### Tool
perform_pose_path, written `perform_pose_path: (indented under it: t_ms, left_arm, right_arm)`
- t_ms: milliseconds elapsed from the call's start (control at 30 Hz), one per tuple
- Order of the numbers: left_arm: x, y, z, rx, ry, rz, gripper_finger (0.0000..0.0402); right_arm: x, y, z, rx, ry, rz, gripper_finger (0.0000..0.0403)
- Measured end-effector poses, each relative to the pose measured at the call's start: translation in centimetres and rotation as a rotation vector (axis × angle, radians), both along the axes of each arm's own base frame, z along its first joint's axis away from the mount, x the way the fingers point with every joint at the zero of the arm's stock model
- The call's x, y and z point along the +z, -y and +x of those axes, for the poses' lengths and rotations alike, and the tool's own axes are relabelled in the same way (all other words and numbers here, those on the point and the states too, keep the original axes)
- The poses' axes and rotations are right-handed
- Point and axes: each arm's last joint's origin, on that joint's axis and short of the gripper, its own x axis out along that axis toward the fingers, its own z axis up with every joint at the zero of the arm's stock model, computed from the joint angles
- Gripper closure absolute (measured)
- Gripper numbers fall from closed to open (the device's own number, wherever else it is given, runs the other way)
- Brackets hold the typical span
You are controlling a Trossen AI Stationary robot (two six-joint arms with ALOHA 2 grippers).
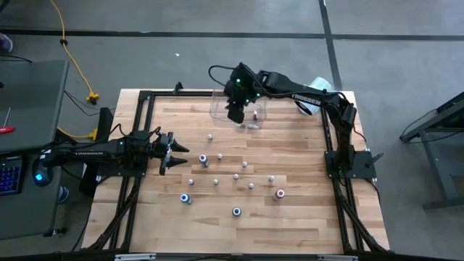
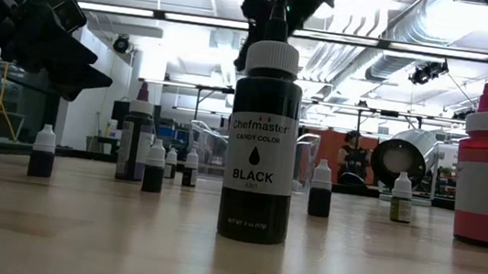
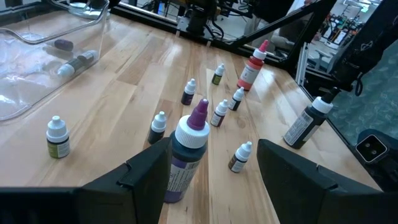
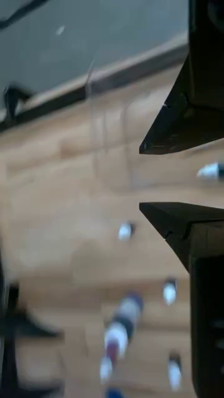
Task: Pick & Place food coloring
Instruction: Put the small green food coloring into the transparent container
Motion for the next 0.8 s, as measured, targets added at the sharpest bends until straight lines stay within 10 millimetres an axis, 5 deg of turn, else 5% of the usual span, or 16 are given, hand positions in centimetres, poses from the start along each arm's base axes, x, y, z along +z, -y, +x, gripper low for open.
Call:
perform_pose_path:
  t_ms: [200,367,567,800]
  left_arm:
    - [0.0,0.0,0.0,0.0,0.0,0.0,0.0167]
    - [0.0,0.0,0.0,0.0,0.0,0.0,0.0167]
    - [0.0,0.0,0.0,0.0,0.0,0.0,0.0167]
    - [0.0,0.0,0.0,0.0,0.0,0.0,0.0167]
  right_arm:
    - [-0.8,-4.7,0.9,0.086,-0.081,0.066,0.0279]
    - [-3.2,-7.8,1.2,-0.083,-0.156,0.271,0.0279]
    - [-8.1,-8.4,1.5,-0.27,-0.145,0.392,0.0279]
    - [-11.6,-8.4,1.6,-0.462,0.0,0.304,0.0279]
